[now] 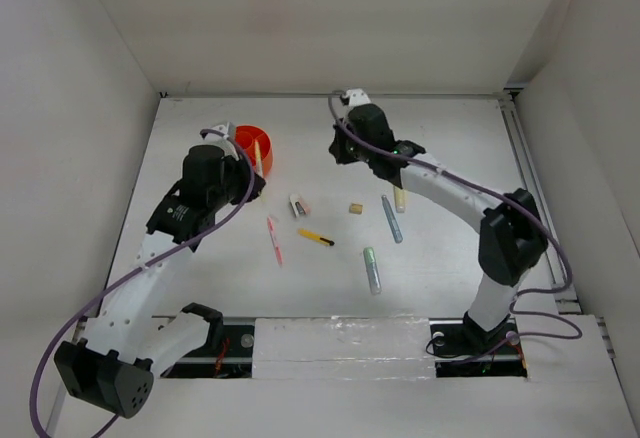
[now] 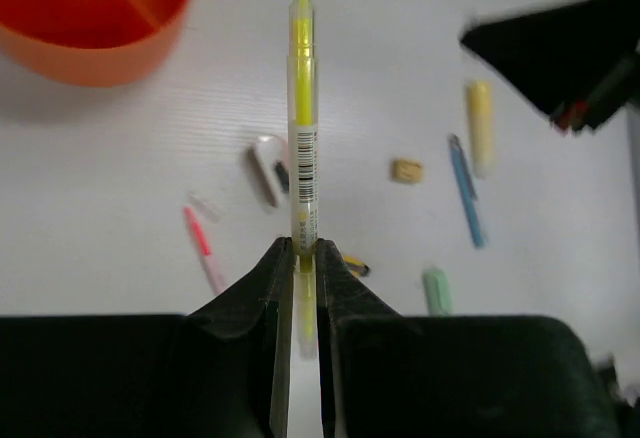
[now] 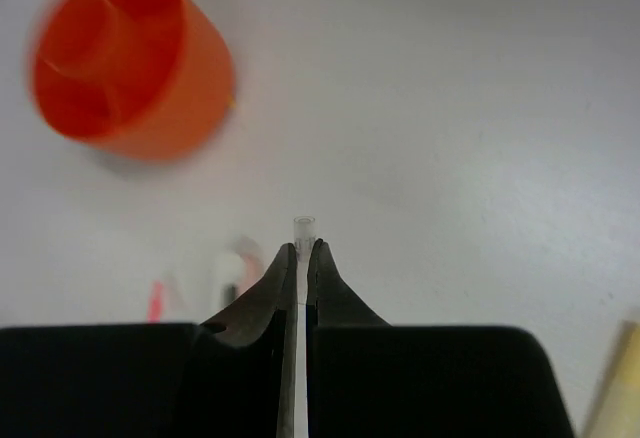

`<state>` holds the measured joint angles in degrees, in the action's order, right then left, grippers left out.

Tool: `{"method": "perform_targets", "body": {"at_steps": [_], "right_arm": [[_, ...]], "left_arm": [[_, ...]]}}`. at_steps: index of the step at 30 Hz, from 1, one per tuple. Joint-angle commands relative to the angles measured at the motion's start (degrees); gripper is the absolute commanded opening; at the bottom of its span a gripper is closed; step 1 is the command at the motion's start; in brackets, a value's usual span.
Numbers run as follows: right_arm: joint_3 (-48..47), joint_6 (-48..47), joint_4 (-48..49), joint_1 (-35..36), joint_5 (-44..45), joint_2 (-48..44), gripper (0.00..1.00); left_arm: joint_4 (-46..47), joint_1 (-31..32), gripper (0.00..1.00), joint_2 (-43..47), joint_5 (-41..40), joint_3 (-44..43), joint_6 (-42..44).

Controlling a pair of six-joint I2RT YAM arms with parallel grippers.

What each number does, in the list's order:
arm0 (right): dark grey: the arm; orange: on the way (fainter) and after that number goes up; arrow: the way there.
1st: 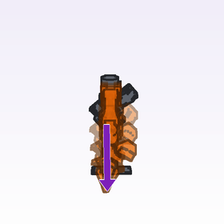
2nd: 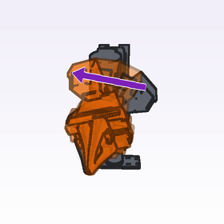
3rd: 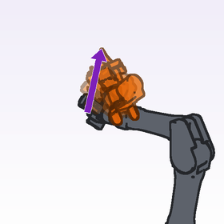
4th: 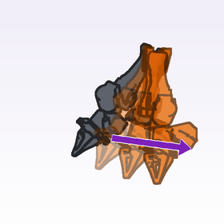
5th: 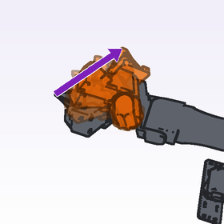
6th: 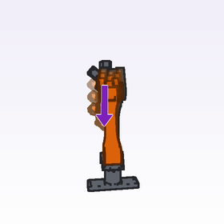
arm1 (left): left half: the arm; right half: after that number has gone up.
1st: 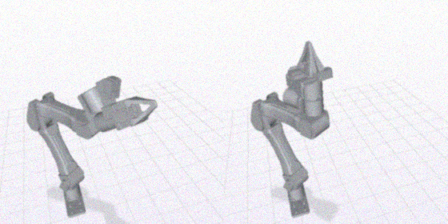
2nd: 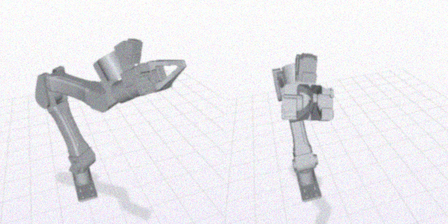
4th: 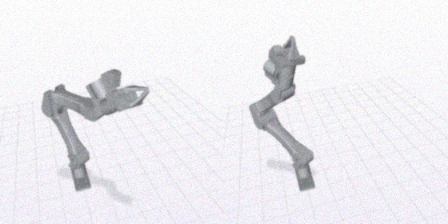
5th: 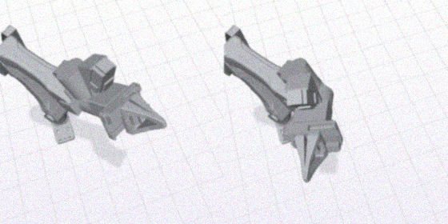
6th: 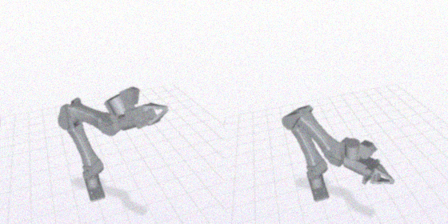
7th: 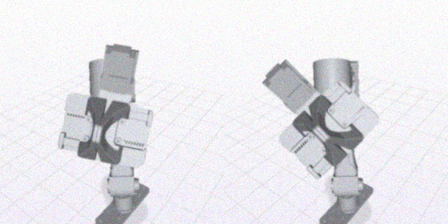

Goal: Sort the stationery into containers
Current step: Grab a piece of stationery with the right arm, then cap the pen

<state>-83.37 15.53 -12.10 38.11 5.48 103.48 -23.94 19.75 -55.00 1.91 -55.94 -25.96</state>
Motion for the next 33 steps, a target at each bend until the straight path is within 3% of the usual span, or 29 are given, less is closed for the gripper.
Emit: {"method": "perform_targets", "body": {"at_steps": [1, 5, 8, 11, 19, 33], "right_arm": [[1.81, 11.24, 15.92, -1.19, -4.58, -5.13, 0.0], [5.67, 20.22, 28.5, -1.72, -15.37, -7.32, 0.0], [11.55, 27.61, 43.49, -1.72, -19.09, -7.94, 0.0], [14.81, 32.26, 52.31, -1.72, -21.11, -7.94, 0.0], [19.91, 37.28, 61.22, -0.67, -21.91, -8.47, 0.0], [21.67, 38.35, 62.55, -0.14, -20.33, -9.79, 0.0]], "left_arm": [[7.06, -0.15, 0.0, -1.77, 22.64, 1.44, 4.42], [9.18, -0.15, 0.0, -3.62, 32.26, 2.77, 6.88], [9.18, -0.15, 0.0, -4.41, 33.77, 2.77, 8.03], [9.18, -0.15, 0.0, -4.41, 32.72, 3.3, 8.03], [9.79, -0.15, 0.0, -3.88, 32.72, 3.3, 8.03], [9.88, -0.15, 0.0, -3.36, 31.57, 3.3, 7.41]]}}
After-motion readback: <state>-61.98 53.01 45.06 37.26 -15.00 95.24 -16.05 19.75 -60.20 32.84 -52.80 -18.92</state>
